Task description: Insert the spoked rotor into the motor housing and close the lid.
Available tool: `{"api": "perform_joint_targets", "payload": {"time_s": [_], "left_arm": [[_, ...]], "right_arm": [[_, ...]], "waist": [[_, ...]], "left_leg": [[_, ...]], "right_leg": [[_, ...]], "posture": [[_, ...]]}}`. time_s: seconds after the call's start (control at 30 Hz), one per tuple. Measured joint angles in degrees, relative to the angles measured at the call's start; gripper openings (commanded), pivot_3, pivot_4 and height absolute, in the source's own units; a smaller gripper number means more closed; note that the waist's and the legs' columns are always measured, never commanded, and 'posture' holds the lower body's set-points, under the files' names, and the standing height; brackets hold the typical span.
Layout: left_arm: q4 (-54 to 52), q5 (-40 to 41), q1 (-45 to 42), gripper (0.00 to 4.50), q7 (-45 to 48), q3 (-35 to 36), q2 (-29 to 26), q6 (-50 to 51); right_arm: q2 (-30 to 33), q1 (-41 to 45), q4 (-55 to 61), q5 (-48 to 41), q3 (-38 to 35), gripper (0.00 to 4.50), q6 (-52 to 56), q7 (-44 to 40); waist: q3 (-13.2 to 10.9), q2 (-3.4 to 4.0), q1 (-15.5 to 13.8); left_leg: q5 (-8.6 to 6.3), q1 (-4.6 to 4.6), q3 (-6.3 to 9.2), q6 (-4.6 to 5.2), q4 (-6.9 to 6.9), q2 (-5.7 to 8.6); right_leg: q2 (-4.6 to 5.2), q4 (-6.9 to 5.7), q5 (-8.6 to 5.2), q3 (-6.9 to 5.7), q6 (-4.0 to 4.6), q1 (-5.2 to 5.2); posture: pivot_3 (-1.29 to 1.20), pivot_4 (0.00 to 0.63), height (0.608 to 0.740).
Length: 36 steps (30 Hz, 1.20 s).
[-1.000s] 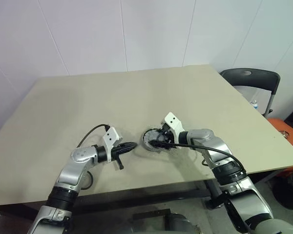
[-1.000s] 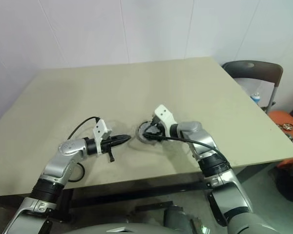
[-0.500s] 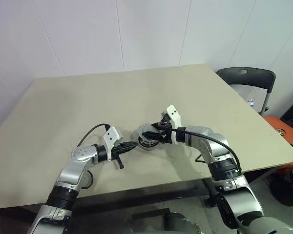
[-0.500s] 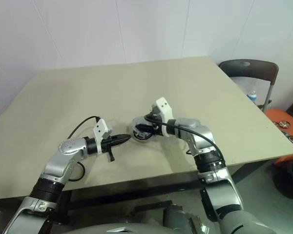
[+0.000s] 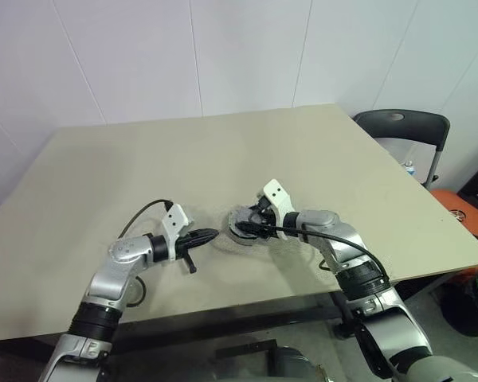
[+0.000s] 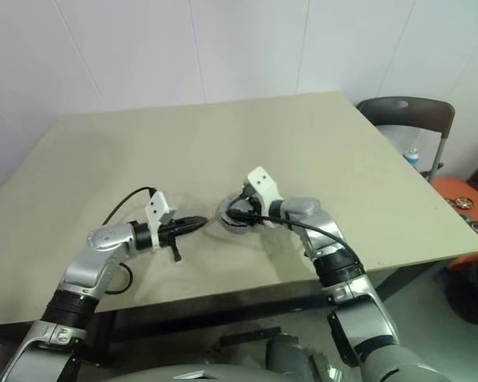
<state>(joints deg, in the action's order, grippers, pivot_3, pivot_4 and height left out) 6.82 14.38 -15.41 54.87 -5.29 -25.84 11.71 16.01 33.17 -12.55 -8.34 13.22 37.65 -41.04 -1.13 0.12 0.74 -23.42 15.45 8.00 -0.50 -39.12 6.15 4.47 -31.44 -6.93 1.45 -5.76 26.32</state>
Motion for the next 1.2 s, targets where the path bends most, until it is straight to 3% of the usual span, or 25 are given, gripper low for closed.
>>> {"api": "perform_joint_targets", "payload": {"time_s": [0.6,1.2], "left_arm": [[1.0,0.1,0.0,0.00,0.0,0.5,-0.3,-1.5],[2.2,0.0,0.0,0.00,0.0,0.5,-0.1,-2.2]], "right_arm": [[0.0,-0.6,-1.4,1.4,0.2,3.18,-3.6,1.5],[2.7,-0.6,3.0,1.3,2.7,3.18,2.5,0.2]], "waist": [[0.0,0.00,-0.1],[0.2,0.01,-0.4]], "left_leg": [[0.00,-0.02,0.00,0.00,-0.02,0.00],[-0.03,-0.07,0.02,0.06,-0.01,0.02]], "right_leg": [[0.00,0.00,0.01,0.00,0.00,-0.05],[0.03,0.04,0.01,-0.02,0.00,-0.13]], "posture": [[0.00,0.000,0.740],[0.00,0.000,0.740]]}}
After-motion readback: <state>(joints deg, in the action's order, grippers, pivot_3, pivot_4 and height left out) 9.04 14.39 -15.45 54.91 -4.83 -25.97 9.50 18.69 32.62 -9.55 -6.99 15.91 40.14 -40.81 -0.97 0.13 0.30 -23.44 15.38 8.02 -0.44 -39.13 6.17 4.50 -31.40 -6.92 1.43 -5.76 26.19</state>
